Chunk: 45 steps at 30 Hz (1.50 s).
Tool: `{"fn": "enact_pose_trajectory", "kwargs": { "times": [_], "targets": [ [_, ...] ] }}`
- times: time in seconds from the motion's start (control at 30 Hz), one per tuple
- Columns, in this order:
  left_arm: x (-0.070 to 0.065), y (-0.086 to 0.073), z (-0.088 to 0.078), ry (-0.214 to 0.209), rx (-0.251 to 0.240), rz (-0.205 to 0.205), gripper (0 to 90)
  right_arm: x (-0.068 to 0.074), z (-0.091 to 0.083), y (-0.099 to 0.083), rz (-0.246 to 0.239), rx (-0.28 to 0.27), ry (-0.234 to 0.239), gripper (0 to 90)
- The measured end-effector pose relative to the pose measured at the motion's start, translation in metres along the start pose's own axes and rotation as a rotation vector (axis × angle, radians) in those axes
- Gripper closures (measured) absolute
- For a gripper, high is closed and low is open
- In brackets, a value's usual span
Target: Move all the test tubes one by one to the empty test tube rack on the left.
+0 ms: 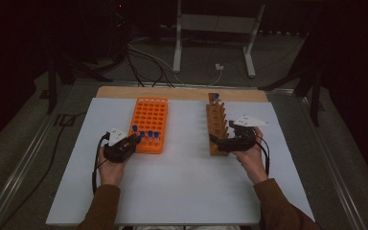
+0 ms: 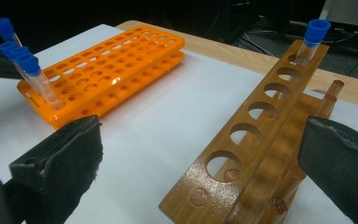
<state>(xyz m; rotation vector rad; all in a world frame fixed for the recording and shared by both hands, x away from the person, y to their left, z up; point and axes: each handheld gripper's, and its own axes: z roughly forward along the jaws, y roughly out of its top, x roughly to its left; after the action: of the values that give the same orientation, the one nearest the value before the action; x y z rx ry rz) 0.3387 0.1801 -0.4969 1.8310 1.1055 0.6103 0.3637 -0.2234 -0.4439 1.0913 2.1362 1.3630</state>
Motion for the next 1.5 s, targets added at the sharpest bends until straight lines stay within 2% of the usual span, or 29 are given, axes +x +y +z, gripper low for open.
{"fn": "enact_pose_trajectory", "kwargs": {
  "times": [0.23, 0.6, 0.67, 0.8, 0.9, 1.0, 1.17, 1.5],
  "targets": [
    [-0.002, -0.003, 0.002, 0.008, 0.040, 0.031, 78.0, 0.000, 0.000, 0.000, -0.002, 0.002, 0.003, 0.0],
    [-0.002, -0.003, 0.001, 0.003, 0.039, 0.011, 76.1, 0.003, 0.003, -0.001, -0.008, 0.007, 0.010, 0.0],
    [-0.002, -0.002, 0.000, 0.020, 0.036, 0.016, 71.9, 0.003, 0.003, -0.001, -0.008, 0.006, 0.012, 0.0],
    [-0.001, 0.001, -0.006, 0.012, -0.007, 0.008, 70.0, 0.002, 0.003, -0.001, -0.006, 0.007, 0.011, 0.0],
    [-0.001, 0.002, -0.008, 0.004, -0.005, 0.017, 77.1, 0.002, 0.003, -0.001, -0.008, 0.006, 0.012, 0.0],
    [-0.001, 0.001, -0.004, 0.005, 0.028, 0.017, 77.9, 0.003, 0.004, 0.000, -0.009, 0.004, 0.011, 0.0],
    [0.000, 0.001, -0.005, 0.006, 0.026, 0.003, 77.3, 0.002, 0.004, 0.003, -0.008, -0.002, 0.010, 0.0],
    [0.004, 0.000, -0.018, -0.023, -0.017, -0.063, 58.4, -0.004, 0.005, 0.013, -0.005, -0.008, -0.015, 0.0]
  ]
}}
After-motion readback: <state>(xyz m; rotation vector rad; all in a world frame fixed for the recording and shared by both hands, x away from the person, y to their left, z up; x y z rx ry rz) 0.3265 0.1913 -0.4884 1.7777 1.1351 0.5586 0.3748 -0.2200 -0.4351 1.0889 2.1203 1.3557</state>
